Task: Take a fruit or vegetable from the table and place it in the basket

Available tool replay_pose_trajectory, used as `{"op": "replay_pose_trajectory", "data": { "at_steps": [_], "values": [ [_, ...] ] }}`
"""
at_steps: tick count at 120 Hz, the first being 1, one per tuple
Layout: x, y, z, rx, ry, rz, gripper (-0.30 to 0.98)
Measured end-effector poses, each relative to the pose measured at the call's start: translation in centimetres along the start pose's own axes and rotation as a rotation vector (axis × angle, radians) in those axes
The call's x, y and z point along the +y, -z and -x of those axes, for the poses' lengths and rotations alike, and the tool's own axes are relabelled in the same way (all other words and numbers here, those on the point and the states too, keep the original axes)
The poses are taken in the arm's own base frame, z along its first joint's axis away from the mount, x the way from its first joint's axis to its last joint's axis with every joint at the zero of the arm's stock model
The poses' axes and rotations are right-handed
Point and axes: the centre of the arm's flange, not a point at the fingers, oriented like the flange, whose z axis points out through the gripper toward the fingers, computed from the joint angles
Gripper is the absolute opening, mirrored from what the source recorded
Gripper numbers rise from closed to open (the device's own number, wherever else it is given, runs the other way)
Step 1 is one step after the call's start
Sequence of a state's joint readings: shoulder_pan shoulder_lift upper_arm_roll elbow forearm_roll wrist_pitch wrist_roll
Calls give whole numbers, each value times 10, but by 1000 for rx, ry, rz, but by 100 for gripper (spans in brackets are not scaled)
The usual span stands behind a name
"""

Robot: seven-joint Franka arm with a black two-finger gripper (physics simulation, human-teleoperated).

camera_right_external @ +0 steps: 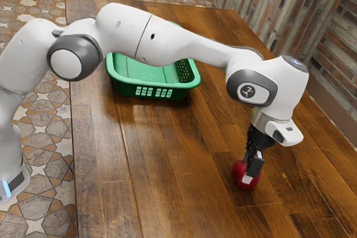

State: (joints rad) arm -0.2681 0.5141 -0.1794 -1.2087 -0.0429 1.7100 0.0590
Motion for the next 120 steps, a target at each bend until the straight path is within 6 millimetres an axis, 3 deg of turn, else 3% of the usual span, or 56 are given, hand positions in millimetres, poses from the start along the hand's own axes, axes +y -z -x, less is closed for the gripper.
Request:
{"op": "replay_pose_trajectory", "data": {
  "at_steps": [33,54,77,120],
  "values": [
    [-47,-2,-13,109,14,-25,69],
    [-54,-30,-20,103,1,8,69],
    [-71,-39,-18,103,-1,22,69],
    [-82,-47,-15,96,-25,42,69]
  ]
}}
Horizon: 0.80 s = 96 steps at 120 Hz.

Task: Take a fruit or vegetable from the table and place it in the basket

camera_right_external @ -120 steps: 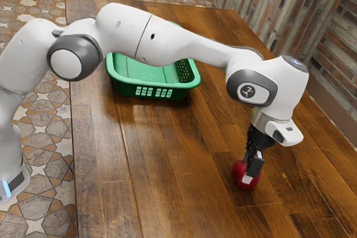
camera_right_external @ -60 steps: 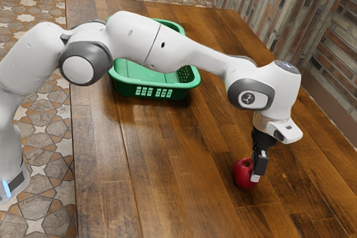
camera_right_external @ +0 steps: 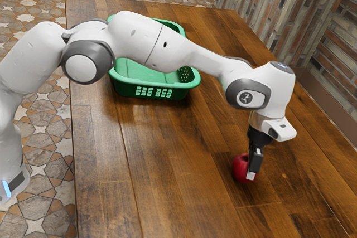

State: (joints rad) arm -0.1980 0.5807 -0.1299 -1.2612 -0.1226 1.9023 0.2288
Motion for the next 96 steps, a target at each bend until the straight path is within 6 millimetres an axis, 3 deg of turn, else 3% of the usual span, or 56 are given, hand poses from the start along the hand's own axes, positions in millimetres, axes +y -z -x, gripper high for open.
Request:
{"op": "replay_pose_trajectory", "data": {
  "at_steps": [21,32,43,63,76,87,96],
  "values": [
    [-1,-8,3,-16,-9,14,69],
    [-1,-10,4,-18,-10,20,54],
    [0,-9,4,-17,-11,20,53],
    [4,12,3,10,-17,-1,46],
    [12,63,8,64,-28,-51,43],
    [6,141,19,128,-11,-131,40],
    [-11,204,47,152,44,-194,40]
  ]
}}
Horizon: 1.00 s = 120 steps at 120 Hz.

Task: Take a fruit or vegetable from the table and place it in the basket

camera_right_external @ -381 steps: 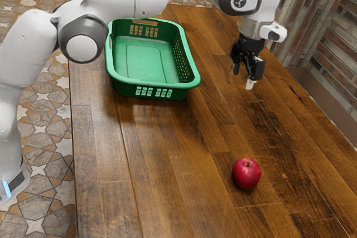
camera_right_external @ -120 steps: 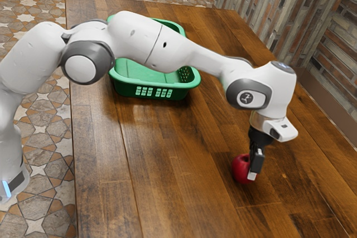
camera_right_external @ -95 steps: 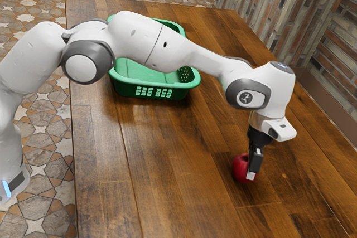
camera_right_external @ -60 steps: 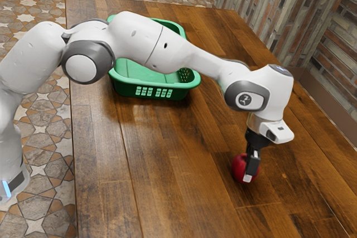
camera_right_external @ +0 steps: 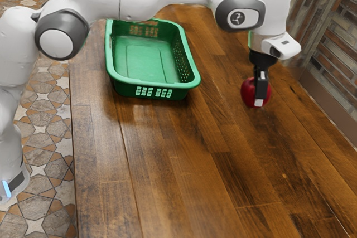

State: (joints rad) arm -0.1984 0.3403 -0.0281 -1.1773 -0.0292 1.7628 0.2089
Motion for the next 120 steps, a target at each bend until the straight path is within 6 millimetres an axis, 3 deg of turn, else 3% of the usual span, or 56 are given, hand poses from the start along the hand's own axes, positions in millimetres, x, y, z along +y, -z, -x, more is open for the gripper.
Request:
{"op": "replay_pose_trajectory", "data": {
  "at_steps": [10,18,33,42,59,78,97,120],
  "values": [
    [-26,51,28,-24,60,-54,43],
    [-50,71,50,-73,118,-80,44],
    [-116,80,98,-195,283,-95,43],
    [-168,76,140,-292,422,-81,43],
    [-239,88,215,-403,639,-65,42],
    [-251,82,238,-477,692,-24,42],
    [-292,85,282,-495,788,-7,42],
    [-328,95,297,-387,797,-66,42]
  ]
}}
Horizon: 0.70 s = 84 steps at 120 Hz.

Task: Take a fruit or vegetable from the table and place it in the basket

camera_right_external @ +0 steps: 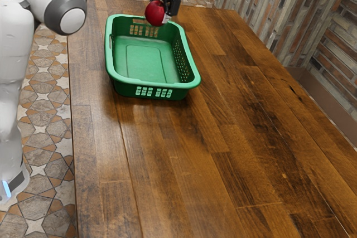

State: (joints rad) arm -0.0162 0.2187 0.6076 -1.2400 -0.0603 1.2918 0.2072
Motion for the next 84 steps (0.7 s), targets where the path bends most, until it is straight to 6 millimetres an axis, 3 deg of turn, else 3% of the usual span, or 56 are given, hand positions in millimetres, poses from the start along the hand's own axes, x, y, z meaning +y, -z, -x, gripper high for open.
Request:
{"op": "replay_pose_trajectory", "data": {
  "at_steps": [15,22,30,73,84],
  "values": [
    [-10,-1,-11,55,-11,-9,42],
    [-10,-3,-16,69,-23,-12,56],
    [-8,-4,-20,79,-37,-14,61],
    [-2,-5,-27,105,-88,-19,68],
    [12,-2,-29,121,-127,10,68]
  ]
}}
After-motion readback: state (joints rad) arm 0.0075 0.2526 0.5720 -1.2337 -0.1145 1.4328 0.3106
